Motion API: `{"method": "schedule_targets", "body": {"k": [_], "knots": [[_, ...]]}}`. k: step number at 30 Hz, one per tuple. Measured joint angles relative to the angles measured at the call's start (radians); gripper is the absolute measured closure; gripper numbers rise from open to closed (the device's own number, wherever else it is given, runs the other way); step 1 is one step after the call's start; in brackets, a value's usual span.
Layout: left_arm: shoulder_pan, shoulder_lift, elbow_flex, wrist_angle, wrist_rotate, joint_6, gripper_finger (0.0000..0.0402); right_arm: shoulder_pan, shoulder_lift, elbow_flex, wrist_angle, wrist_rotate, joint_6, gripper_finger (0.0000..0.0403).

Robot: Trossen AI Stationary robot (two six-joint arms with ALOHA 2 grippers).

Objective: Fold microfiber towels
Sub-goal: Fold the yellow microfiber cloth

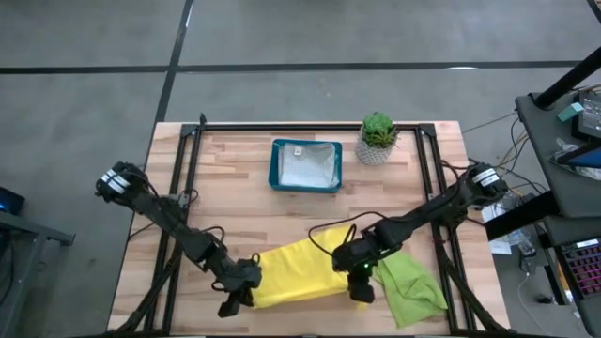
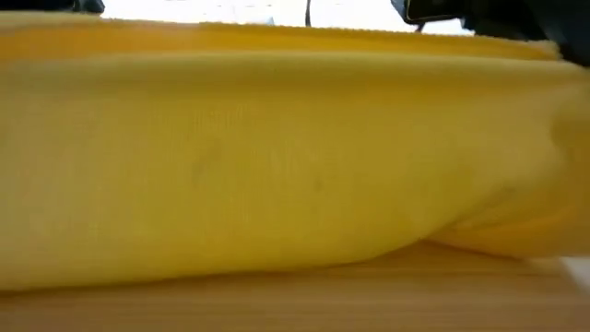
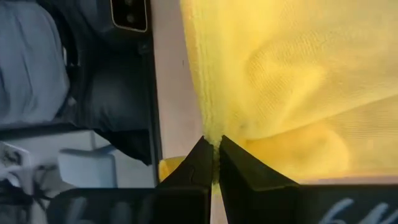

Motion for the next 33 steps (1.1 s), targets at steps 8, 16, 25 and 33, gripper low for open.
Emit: {"method": "schedule_targets", "body": {"k": [8,16,25,33], "knots": [[0.047,-0.221,-0.004,-0.195,-0.005,0.057,0.0401,-0.041,-0.002,0.204,-0.374,0.116,-0.213,0.0394],[0.069,-0.364,-0.018,-0.225,-0.287,0.131,0.0401,-0.072,-0.002,0.285,-0.427,0.202,-0.306,0.0394],[0.071,-0.143,-0.021,-0.171,-0.390,0.170,0.0401,-0.119,0.000,0.221,-0.427,0.245,-0.336,0.0394],[0.084,0.090,-0.001,-0.085,-0.390,0.170,0.0401,-0.134,0.000,0.160,-0.413,0.244,-0.333,0.0394]]}}
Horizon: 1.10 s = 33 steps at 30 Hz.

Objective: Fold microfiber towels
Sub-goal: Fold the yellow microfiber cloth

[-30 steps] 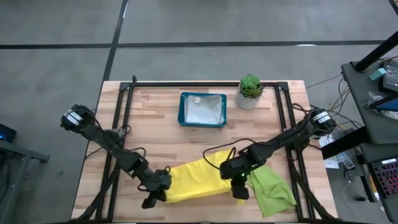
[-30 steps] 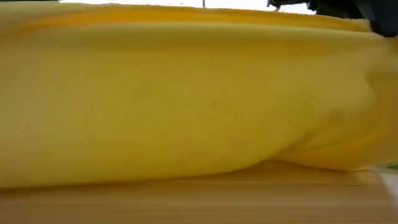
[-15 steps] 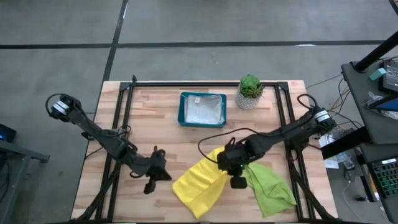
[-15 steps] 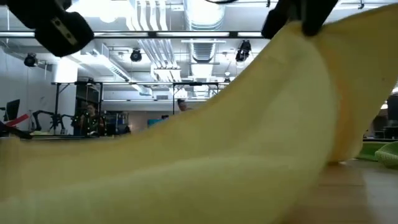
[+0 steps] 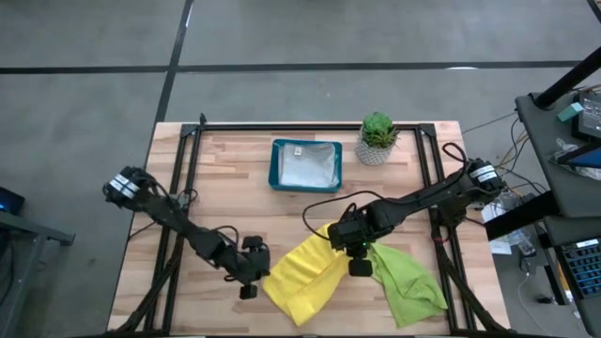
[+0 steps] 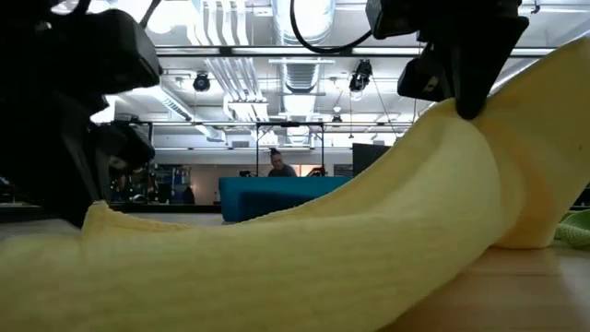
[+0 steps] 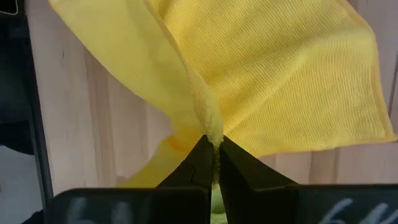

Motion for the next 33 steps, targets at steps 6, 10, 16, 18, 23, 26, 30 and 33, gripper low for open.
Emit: {"method": "schedule_targets", "body": {"k": [6,10,16,18,23,26,30,33], "knots": [[0.016,0.046,0.004,0.004,0.011,0.000,0.0401,-0.003,0.000,-0.002,0.027,0.000,-0.001,0.0394],[0.051,0.038,0.003,-0.031,-0.028,0.058,0.0401,-0.006,0.000,-0.002,0.108,0.011,-0.007,0.0394],[0.162,-0.082,0.016,-0.523,-0.262,0.111,0.0401,-0.005,0.009,-0.002,0.233,0.113,-0.054,0.0394],[0.209,-0.150,0.017,-0.611,-0.319,0.136,0.0401,-0.005,0.011,-0.002,0.243,0.194,-0.066,0.0394],[0.259,-0.321,0.015,-0.638,-0.261,0.267,0.0401,-0.011,0.011,-0.002,0.250,0.321,-0.078,0.0394],[0.257,-0.391,0.010,-0.574,-0.180,0.283,0.0401,-0.011,0.011,-0.002,0.251,0.321,-0.069,0.0394],[0.250,-0.420,-0.024,-0.459,-0.036,0.234,0.0401,-0.008,0.022,-0.004,0.271,0.320,-0.069,0.0394],[0.226,-0.399,-0.053,-0.355,0.041,0.227,0.0392,-0.004,0.036,-0.006,0.282,0.320,-0.070,0.0394]]}}
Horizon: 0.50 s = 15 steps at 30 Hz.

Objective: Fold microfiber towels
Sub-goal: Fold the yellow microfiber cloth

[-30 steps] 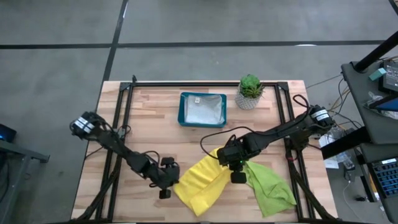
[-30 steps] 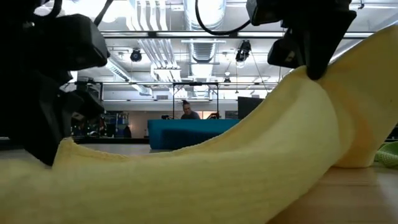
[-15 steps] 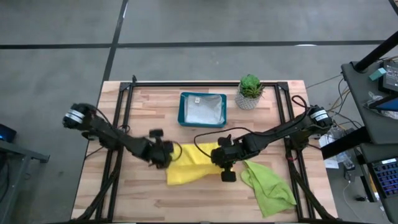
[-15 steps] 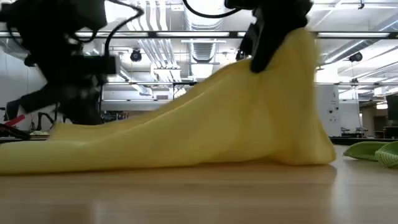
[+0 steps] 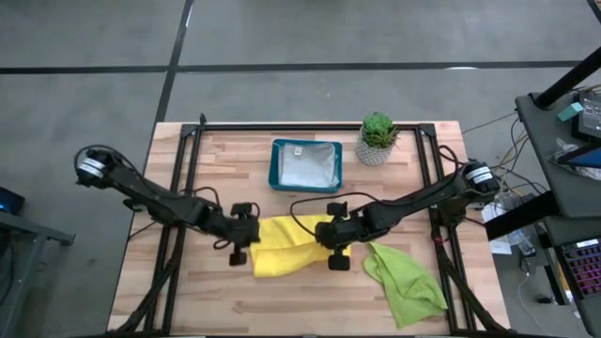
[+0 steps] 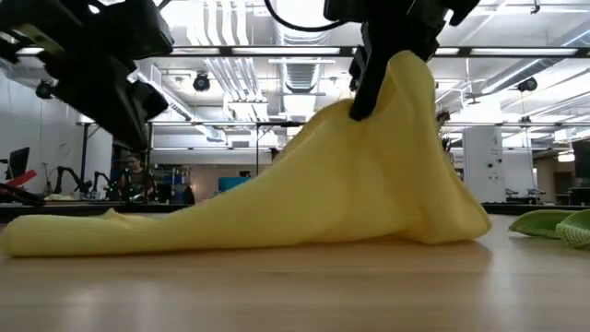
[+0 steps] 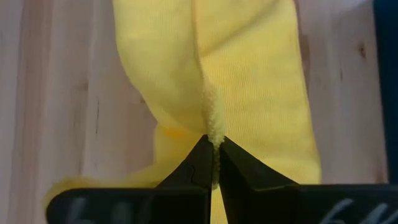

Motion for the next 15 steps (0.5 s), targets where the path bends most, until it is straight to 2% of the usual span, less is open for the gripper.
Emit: {"method": "schedule_targets", "body": {"k": [3,10,15], "knots": [[-0.022,0.038,-0.025,0.092,0.047,-0.013,0.0362,0.004,0.013,-0.002,-0.005,-0.001,0.001,0.0394],[-0.048,0.162,-0.030,0.097,0.058,-0.157,0.0276,0.009,0.019,-0.012,-0.004,-0.003,0.011,0.0394],[-0.051,0.235,-0.016,0.100,0.058,-0.158,0.0261,0.009,0.020,-0.014,-0.004,-0.003,0.013,0.0394]]}}
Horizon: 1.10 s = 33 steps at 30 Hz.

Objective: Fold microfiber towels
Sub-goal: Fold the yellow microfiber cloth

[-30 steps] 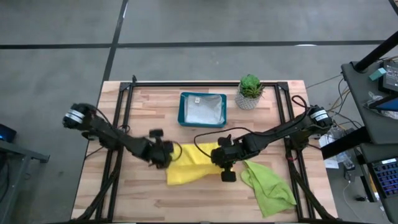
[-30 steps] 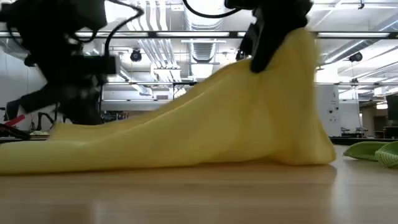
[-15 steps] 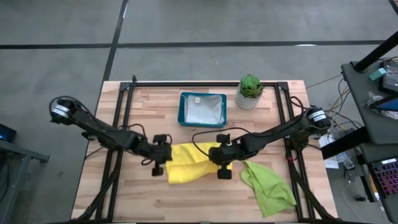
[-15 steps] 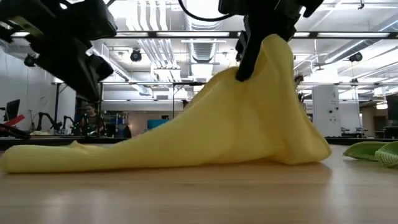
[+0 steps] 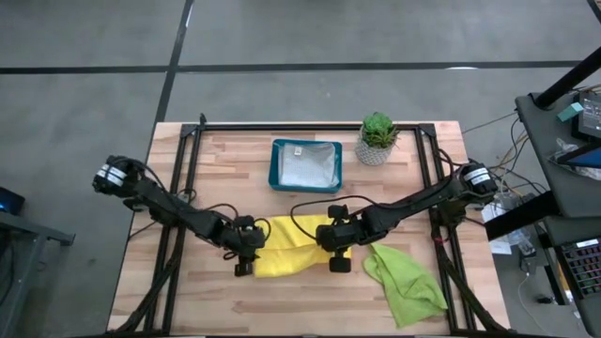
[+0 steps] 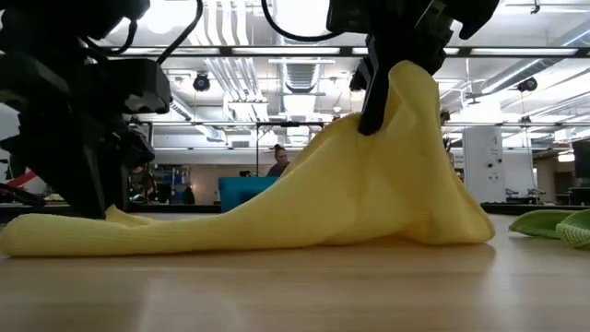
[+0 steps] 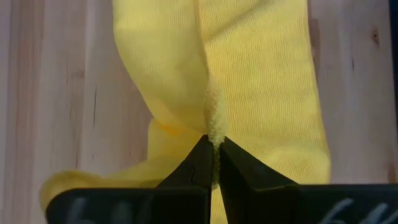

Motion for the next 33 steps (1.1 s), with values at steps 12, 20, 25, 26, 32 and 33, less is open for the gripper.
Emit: {"method": "schedule_targets", "body": {"k": [12,20,25,26,32,33], "knots": [[-0.015,0.028,0.018,0.000,0.004,0.027,0.0390,0.000,0.009,-0.002,0.000,-0.008,0.003,0.0394],[-0.072,-0.063,0.059,-0.049,0.067,0.098,0.0401,0.018,0.008,0.023,-0.040,-0.163,0.049,0.0394],[-0.167,-0.117,0.083,-0.054,0.105,0.038,0.0401,0.055,0.009,0.023,-0.039,-0.355,0.147,0.0394],[-0.188,-0.117,0.087,-0.048,0.116,0.009,0.0401,0.067,0.009,0.023,-0.036,-0.374,0.170,0.0394],[-0.307,-0.065,0.090,0.142,0.185,-0.153,0.0401,0.144,0.010,0.023,0.058,-0.395,0.241,0.0394],[-0.322,-0.055,0.090,0.171,0.193,-0.166,0.0401,0.154,0.010,0.023,0.087,-0.398,0.247,0.0394]]}}
